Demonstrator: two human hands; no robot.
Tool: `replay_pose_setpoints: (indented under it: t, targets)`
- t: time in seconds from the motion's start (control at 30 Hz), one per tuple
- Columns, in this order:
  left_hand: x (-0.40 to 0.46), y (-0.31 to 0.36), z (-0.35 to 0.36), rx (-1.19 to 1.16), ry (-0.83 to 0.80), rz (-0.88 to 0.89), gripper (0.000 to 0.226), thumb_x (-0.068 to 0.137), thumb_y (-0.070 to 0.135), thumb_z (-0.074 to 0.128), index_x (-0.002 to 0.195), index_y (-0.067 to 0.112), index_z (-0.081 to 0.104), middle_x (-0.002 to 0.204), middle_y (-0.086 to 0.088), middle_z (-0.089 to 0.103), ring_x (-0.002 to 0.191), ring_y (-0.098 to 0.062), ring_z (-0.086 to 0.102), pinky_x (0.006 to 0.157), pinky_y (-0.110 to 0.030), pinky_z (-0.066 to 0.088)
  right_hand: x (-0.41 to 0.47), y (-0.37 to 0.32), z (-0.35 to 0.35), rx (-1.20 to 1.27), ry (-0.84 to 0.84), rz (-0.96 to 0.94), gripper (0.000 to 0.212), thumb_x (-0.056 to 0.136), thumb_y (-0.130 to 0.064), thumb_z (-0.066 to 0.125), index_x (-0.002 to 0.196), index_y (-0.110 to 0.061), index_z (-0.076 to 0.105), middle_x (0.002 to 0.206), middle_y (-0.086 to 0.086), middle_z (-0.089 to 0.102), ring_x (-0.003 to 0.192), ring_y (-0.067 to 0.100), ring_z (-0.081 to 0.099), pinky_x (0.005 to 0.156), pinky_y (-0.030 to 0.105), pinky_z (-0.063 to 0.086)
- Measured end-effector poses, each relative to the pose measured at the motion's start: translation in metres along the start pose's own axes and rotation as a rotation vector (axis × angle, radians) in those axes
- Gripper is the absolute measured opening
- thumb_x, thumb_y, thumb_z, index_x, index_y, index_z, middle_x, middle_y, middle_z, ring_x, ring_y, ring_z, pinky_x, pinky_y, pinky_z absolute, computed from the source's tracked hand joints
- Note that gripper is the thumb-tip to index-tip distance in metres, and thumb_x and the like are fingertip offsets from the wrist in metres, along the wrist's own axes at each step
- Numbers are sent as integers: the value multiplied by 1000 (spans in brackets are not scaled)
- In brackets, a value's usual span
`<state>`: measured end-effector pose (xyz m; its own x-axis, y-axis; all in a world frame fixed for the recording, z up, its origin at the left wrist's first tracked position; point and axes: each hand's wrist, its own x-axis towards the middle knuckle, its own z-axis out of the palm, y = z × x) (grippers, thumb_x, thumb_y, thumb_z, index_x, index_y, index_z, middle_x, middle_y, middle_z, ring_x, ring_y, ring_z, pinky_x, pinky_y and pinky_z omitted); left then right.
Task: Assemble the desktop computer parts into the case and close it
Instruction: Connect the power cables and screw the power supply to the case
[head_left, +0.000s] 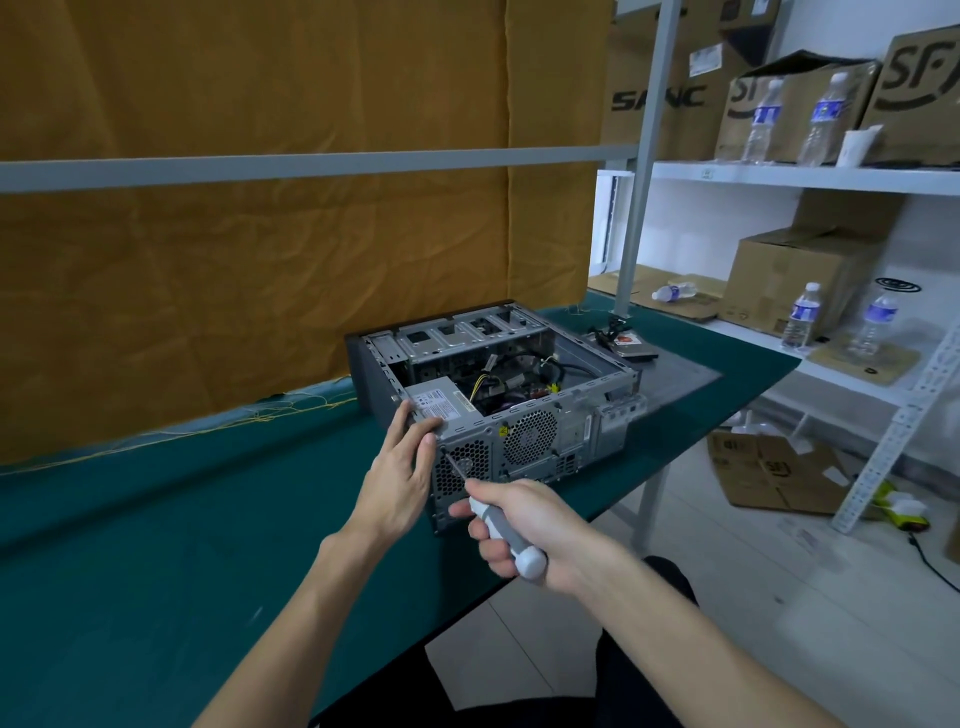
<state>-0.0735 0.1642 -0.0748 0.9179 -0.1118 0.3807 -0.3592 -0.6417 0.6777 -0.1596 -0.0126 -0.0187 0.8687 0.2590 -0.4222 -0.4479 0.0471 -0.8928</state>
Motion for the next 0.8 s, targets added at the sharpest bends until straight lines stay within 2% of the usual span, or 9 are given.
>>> replay_pose_setpoints:
  t: [0.07, 0.17, 0.2, 0.23, 0.3, 0.37, 0.43, 0.63, 0.8]
  targets:
    - [-1, 1, 1, 3, -1, -3, 37, 108, 49, 31, 135, 42, 55, 168, 17, 14, 145, -14, 38, 107, -38, 41, -3, 2, 1, -229, 55, -40, 30, 106, -35, 51, 97, -8, 59, 63, 3, 53, 41, 15, 46, 40, 23, 35]
    - [-2, 0, 0, 15, -8, -9, 35, 107, 52, 33, 135, 46, 53, 167, 21, 11, 140, -19, 45, 102, -35, 41, -7, 13, 7, -1137, 338, -281, 32, 108, -38, 39, 94, -13, 52, 85, 9, 64, 68, 29, 64, 58, 36, 47]
    - [-2, -1, -1, 18, -6, -7, 34, 107, 53, 33, 134, 47, 52, 167, 22, 10, 139, -21, 46, 100, -34, 40, -7, 13, 12, -1243, 386, -332, 33, 109, -38, 36, 98, -12, 53, 93, 11, 66, 79, 33, 66, 64, 39, 49]
    - [-2, -1, 0, 21, -3, -7, 33, 106, 52, 34, 134, 47, 52, 167, 22, 9, 138, -22, 48, 98, -34, 40, -4, 12, 14, -1215, 384, -343, 35, 110, -37, 34, 101, -10, 54, 96, 13, 66, 82, 35, 67, 65, 42, 51]
    - [-2, -1, 2, 24, 2, -8, 32, 106, 51, 36, 134, 46, 51, 168, 23, 7, 136, -22, 50, 95, -33, 41, 1, 9, 13, -960, 272, -274, 41, 110, -38, 33, 102, -5, 55, 81, 12, 63, 62, 30, 64, 51, 37, 53]
    - [-3, 0, 5, 20, 10, -7, 32, 106, 50, 36, 134, 45, 50, 168, 22, 5, 136, -22, 50, 94, -32, 40, 7, 6, 10, -719, 168, -173, 43, 110, -39, 34, 105, -2, 55, 61, 7, 53, 45, 22, 52, 39, 28, 44]
    - [-4, 2, 6, 9, 12, -14, 33, 106, 50, 36, 135, 44, 50, 168, 21, 3, 136, -21, 50, 93, -31, 39, 9, 5, 8, -565, 128, -126, 39, 109, -38, 36, 105, -5, 55, 59, 5, 48, 43, 19, 45, 38, 25, 39]
    - [-4, -2, -2, 32, -50, -7, 32, 107, 44, 38, 138, 49, 45, 168, 23, 1, 139, -25, 46, 95, -31, 35, 12, 7, 11, -789, 198, -181, 38, 108, -39, 39, 90, -7, 52, 58, 6, 54, 39, 19, 53, 35, 25, 42]
    - [-4, -2, 1, 42, -23, -2, 31, 107, 44, 37, 138, 47, 45, 168, 23, 0, 136, -23, 49, 92, -30, 36, 14, 3, 11, -602, 156, -108, 37, 108, -38, 38, 97, -6, 52, 53, 5, 45, 41, 21, 45, 38, 26, 38]
